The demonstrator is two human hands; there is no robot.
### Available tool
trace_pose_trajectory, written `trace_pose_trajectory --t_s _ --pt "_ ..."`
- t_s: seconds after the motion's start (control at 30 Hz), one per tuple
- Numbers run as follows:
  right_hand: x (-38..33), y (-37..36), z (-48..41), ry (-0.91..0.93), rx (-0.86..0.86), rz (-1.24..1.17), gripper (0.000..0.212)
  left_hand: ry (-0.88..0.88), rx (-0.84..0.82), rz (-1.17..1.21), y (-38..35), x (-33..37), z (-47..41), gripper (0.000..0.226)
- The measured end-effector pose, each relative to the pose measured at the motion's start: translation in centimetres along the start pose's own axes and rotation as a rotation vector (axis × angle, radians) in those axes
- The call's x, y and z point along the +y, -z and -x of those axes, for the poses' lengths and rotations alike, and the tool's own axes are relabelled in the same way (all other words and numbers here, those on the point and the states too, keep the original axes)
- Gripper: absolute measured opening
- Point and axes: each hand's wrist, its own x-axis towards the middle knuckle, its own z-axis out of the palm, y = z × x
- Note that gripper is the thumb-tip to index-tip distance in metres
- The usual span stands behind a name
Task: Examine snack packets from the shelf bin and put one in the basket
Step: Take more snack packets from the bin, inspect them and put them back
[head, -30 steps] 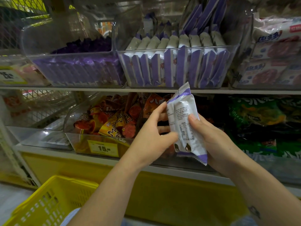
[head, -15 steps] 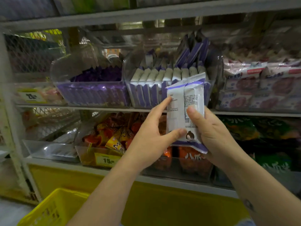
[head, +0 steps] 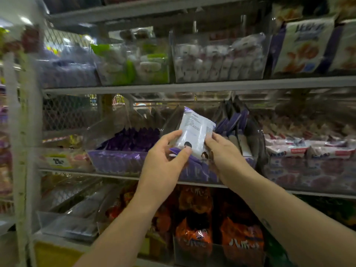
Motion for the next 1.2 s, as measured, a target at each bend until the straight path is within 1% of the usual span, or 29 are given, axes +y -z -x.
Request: trace_pose_trajectory --t_s 0.07,0.13,0.2,0.27,0.37,0.43,0.53,0.6,0.67,0.73,0.8,0.87,0.93,1.03,1.1,1.2 --pt "-1.0 -0.1 -1.9 0.006 -0.067 0.171 0.024 -0.05 0.055 -0.182 1.4 0.2 -1.9 0.034" --pt "-2.0 0.5 -4.1 0.09 -0.044 0.44 0.026 -0.113 0.1 -0.389 2.8 0.2 -3.8 0.032" --pt "-3.0 1.3 -6.3 0.216 -0.014 0.755 0.03 -0.147 0.108 -0.511 3.8 -0.1 -5.5 0.028" --pt "-3.8 1.6 -8.3 0.272 -0.044 0.998 0.031 -0.173 0.106 -0.602 4.2 -0.7 -7.2 0.029" --pt "-4.2 1.4 -11.4 0.3 -0.106 1.223 0.031 -0.201 0.129 -0.702 4.0 -1.5 -9.8 0.031" --pt "-4.0 0.9 -13.4 0.323 -0.15 1.325 0.034 -0.199 0.141 -0.77 3.7 -1.9 -11.5 0.032" --pt "-3.5 0.1 -16.1 0.315 -0.229 1.385 0.039 -0.19 0.122 -0.955 2.9 -2.1 -14.0 0.034" --pt "-3.0 -0.1 -17.4 0.294 -0.283 1.414 0.043 -0.191 0.091 -1.116 2.2 -2.2 -15.6 0.027" --pt "-2.6 0.0 -18.4 0.287 -0.324 1.431 0.047 -0.184 0.029 -1.235 1.5 -2.4 -17.3 0.016" --pt "-2.2 0.3 -19.1 0.286 -0.337 1.439 0.046 -0.171 -0.043 -1.325 0.9 -3.0 -19.0 0.018" --pt "-2.0 0.4 -19.6 0.301 -0.352 1.456 0.044 -0.118 -0.119 -1.353 0.4 -3.5 -20.7 0.026" --pt "-1.9 0.5 -19.9 0.313 -0.38 1.473 0.041 -0.072 -0.175 -1.385 -0.2 -3.7 -22.3 0.028" --pt "-2.0 0.6 -20.0 0.334 -0.404 1.5 0.041 -0.07 -0.231 -1.417 -0.6 -3.8 -23.4 0.032" --pt "-2.3 0.8 -20.3 0.339 -0.425 1.514 0.039 -0.088 -0.354 -1.397 -0.9 -4.0 -24.2 0.035" --pt "-2.6 1.1 -20.4 0.341 -0.412 1.499 0.036 -0.111 -0.419 -1.428 -1.1 -4.0 -24.1 0.036" --pt "-3.0 1.8 -20.3 0.374 -0.32 1.429 0.029 -0.12 -0.478 -1.449 -0.8 -4.1 -23.7 0.039"
